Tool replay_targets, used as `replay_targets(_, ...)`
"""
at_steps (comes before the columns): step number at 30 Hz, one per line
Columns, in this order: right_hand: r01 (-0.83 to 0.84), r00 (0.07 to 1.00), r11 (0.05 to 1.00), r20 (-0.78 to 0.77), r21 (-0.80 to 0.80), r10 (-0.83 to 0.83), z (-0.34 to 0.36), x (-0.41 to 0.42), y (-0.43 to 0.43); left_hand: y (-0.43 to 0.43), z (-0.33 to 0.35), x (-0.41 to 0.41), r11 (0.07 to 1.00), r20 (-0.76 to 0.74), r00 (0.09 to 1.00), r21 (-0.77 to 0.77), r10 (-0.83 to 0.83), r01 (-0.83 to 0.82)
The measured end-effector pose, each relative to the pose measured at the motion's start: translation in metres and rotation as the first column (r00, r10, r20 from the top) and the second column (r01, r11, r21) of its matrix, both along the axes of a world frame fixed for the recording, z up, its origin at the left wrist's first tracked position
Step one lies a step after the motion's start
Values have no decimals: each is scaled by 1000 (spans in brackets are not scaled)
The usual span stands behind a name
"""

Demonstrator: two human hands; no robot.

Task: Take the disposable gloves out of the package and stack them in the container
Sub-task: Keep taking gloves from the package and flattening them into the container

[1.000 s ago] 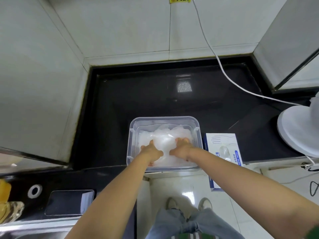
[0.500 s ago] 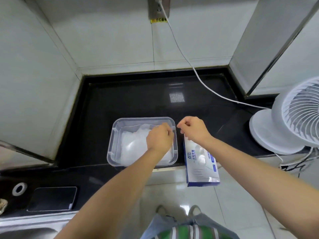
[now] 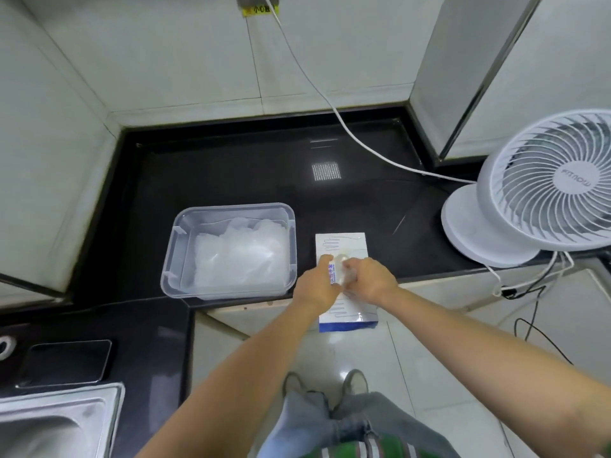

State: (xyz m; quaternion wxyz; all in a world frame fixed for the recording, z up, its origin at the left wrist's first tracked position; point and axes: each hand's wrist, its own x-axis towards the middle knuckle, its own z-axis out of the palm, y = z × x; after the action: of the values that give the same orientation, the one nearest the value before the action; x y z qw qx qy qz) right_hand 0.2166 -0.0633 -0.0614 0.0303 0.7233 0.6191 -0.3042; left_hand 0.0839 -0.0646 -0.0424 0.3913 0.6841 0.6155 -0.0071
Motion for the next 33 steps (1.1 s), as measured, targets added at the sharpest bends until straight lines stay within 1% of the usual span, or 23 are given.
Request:
replay_targets(1,22,1000,1000,6,17,-22,-1,0,-2,-1,-5,-2,999,-16,1000,-38,7,-7)
replay_targets(3,62,998,997,10,45,-63,-5,0,-6,-4,-11,-4,993,8,999,-116,31,-30)
replay_targets(4,78,997,995,12,56,-79,-5,-1,-8,-5,-12,-4,992,16,1000,-127,27,-24)
replay_targets(7,122,993,987,-16,107,-121,-6,-2,-9,-7,-18,0,997,-44,998,-77,-36,32)
replay_targets(10,178,976,975,-151,131,-158,-7,-4,-2,-7,-23,3,998,-77,997,-61,-13,9)
replay_targets(12,237,936,964,-294,122,-193,-5,-3,3,-6,-24,5,998,-70,997,-53,31,-35)
replay_targets(13,288,889,952,-398,104,-226,-2,-3,5,-6,-24,6,997,-58,997,-42,56,-58)
replay_targets(15,410,733,912,-603,21,-315,9,-1,10,-7,-23,10,997,-45,996,-4,81,-81)
replay_targets(17,493,570,869,-736,-48,-364,22,2,15,-7,-23,13,996,-76,993,13,85,-84)
replay_targets(18,520,512,852,-776,-61,-368,28,3,18,-7,-24,14,997,-102,991,22,82,-80)
replay_targets(20,572,439,818,-819,-62,-369,40,8,23,-6,-25,17,996,-132,988,34,84,-80)
replay_targets(23,630,367,773,-847,-77,-384,53,16,27,-1,-25,20,993,-130,985,38,114,-110)
replay_targets(25,648,297,747,-853,-150,-429,54,23,27,3,-23,20,988,-126,981,62,148,-141)
replay_targets(27,616,276,758,-843,-213,-461,54,27,26,8,-21,20,989,-128,981,61,143,-136)
replay_targets(29,598,274,756,-819,-266,-504,50,32,26,14,-18,19,984,-84,981,46,173,-170)
replay_targets(30,605,252,736,-803,-305,-540,50,34,24,17,-17,20,974,-15,974,26,227,-227)
replay_targets(31,602,210,716,-795,-353,-569,49,34,25,21,-15,18,953,94,948,-18,304,-304)
replay_targets(32,604,168,695,-790,-391,-590,49,35,25,24,-12,18,920,231,890,-90,392,-382)
replay_targets(33,605,146,683,-786,-409,-600,47,36,27,27,-8,16,882,379,797,-175,471,-438)
